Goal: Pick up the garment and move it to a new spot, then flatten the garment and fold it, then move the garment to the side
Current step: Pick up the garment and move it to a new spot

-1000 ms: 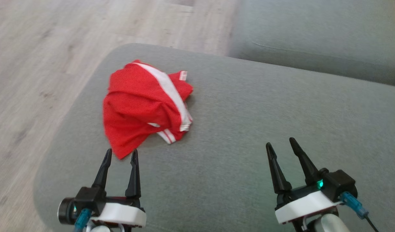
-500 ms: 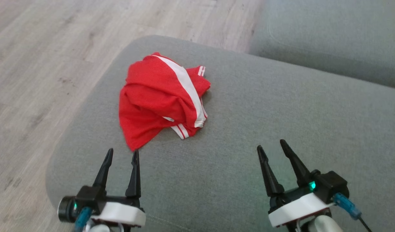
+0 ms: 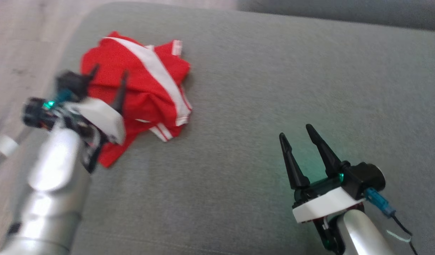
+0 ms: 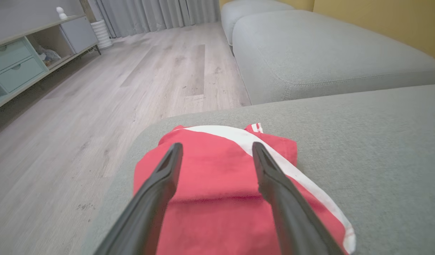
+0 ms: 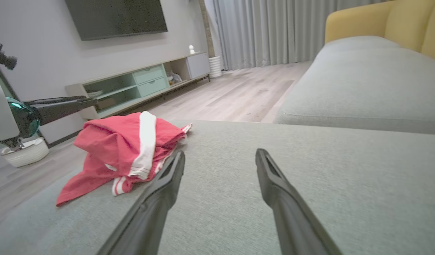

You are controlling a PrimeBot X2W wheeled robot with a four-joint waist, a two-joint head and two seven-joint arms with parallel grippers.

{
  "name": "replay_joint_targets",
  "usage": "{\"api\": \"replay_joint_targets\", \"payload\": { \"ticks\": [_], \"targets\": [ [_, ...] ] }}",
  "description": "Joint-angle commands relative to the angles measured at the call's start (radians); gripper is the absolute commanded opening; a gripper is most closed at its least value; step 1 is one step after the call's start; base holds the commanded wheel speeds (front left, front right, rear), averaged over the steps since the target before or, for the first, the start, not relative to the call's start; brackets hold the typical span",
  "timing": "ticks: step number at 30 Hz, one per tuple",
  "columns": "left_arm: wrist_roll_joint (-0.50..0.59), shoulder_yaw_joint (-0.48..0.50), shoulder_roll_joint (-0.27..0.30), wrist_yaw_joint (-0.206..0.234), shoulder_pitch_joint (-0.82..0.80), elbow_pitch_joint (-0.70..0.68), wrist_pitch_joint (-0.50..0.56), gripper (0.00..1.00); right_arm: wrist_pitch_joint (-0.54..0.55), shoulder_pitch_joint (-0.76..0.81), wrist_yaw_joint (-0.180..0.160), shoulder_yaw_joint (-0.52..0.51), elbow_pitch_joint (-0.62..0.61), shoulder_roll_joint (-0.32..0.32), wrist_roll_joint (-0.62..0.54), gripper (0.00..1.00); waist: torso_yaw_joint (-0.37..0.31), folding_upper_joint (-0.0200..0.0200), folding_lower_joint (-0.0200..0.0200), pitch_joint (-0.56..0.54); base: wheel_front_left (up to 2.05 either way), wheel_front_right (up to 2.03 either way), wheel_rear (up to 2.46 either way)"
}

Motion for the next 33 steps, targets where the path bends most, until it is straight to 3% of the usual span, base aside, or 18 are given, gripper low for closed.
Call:
{"api": "replay_joint_targets", "payload": {
  "ticks": [1, 8, 13, 14, 15, 27, 33],
  "targets": [
    [-0.027, 0.035, 0.053, -0.002, -0.060, 0.006, 0.010, 1.00, -0.014, -0.031, -0.001, 0.027, -0.029, -0.004, -0.003, 1.00, -0.068, 0.0000, -0.0003, 0.062, 0.00, 0.00, 0.00],
    [-0.101, 0.024, 0.122, -0.003, -0.192, 0.204, 0.114, 1.00, -0.014, -0.075, -0.001, 0.042, -0.044, -0.004, -0.009, 1.00, -0.134, 0.0000, -0.0003, 0.121, 0.00, 0.00, 0.00],
    [-0.144, -0.010, 0.134, -0.003, -0.211, 0.292, 0.145, 1.00, -0.014, -0.088, -0.001, 0.031, -0.053, -0.004, -0.007, 1.00, -0.145, 0.0000, -0.0003, 0.136, 0.00, 0.00, 0.00],
    [-0.158, -0.017, 0.134, -0.003, -0.213, 0.295, 0.132, 0.05, -0.014, -0.088, -0.001, 0.029, -0.053, -0.004, -0.007, 1.00, -0.144, 0.0000, -0.0003, 0.135, 0.00, 0.00, 0.00],
    [-0.173, -0.020, 0.133, -0.003, -0.214, 0.299, 0.116, 0.00, -0.014, -0.088, -0.001, 0.025, -0.052, -0.004, -0.008, 1.00, -0.142, 0.0000, -0.0003, 0.132, 0.00, 0.00, 0.00],
    [-0.250, -0.096, 0.139, -0.003, -0.241, 0.213, -0.197, 0.00, -0.014, -0.044, -0.001, 0.009, -0.032, -0.004, 0.012, 1.00, -0.112, 0.0000, -0.0003, -0.011, 0.00, 0.00, 0.00],
    [-0.273, -0.100, 0.147, -0.003, -0.236, 0.126, -0.269, 0.00, -0.014, -0.005, -0.001, -0.003, -0.032, -0.004, 0.036, 1.00, -0.101, 0.0000, -0.0003, -0.079, 0.00, 0.00, 0.00]
  ]
}}
